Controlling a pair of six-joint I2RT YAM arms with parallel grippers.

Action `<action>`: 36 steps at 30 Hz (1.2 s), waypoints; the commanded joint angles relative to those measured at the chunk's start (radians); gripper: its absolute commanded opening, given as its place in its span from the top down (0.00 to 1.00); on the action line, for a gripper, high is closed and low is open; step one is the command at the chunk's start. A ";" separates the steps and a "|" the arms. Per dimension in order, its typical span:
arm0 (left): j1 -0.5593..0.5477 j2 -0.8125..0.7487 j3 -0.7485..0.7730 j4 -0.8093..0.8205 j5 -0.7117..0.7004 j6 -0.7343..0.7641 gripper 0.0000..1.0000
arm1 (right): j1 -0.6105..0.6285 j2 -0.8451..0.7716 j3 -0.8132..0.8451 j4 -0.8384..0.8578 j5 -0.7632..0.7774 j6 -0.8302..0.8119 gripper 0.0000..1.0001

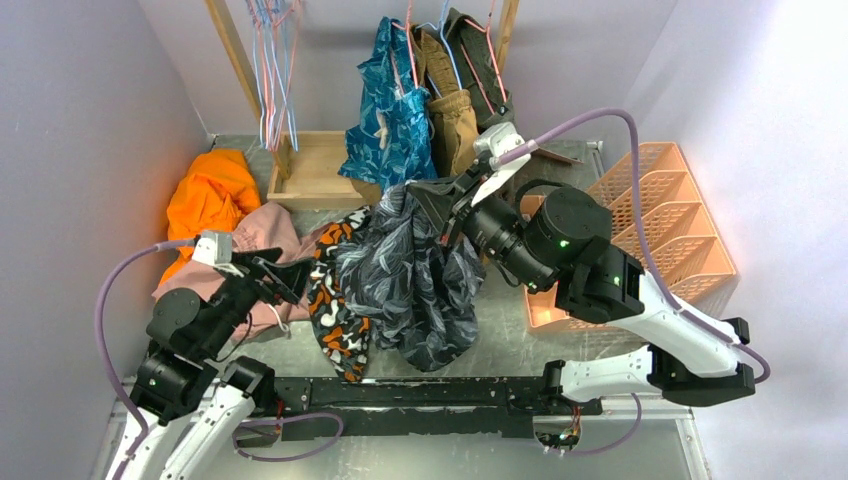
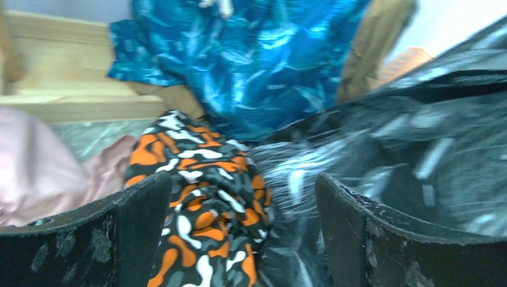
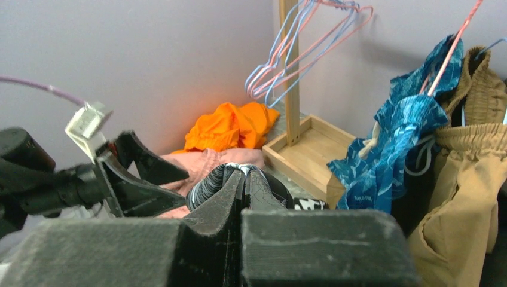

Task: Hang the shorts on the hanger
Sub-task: Adjust the shorts at the center of the board.

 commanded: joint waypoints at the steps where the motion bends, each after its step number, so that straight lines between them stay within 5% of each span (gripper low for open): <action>1: 0.005 0.075 0.080 0.110 0.288 0.011 0.07 | 0.002 -0.041 -0.052 -0.046 -0.012 -0.001 1.00; 7: 0.005 0.187 0.114 0.125 0.462 -0.023 0.08 | 0.001 -0.124 -0.239 -0.080 -0.153 0.053 1.00; 15: 0.005 0.128 0.062 0.051 0.343 -0.021 0.07 | 0.003 -0.120 -0.395 -0.323 -0.867 0.163 1.00; 18: 0.004 0.128 0.049 0.046 0.327 -0.016 0.07 | 0.016 -0.135 -0.433 -0.395 -0.972 0.171 0.83; 20: 0.005 0.143 0.047 0.048 0.323 -0.010 0.07 | 0.020 -0.157 -0.435 -0.436 -0.947 0.172 0.62; 22: 0.005 0.157 0.050 0.049 0.319 -0.001 0.07 | 0.019 -0.175 -0.421 -0.451 -0.879 0.175 0.19; 23: 0.005 0.164 0.053 0.048 0.315 0.005 0.07 | 0.019 -0.181 -0.410 -0.448 -0.800 0.179 0.09; 29: 0.005 0.190 0.062 0.025 0.256 0.043 0.07 | 0.009 -0.127 -0.434 -0.362 -0.180 0.253 0.05; 36: 0.005 0.177 0.024 -0.017 0.234 0.060 0.08 | -0.037 0.035 -0.602 -0.216 -0.136 0.377 0.09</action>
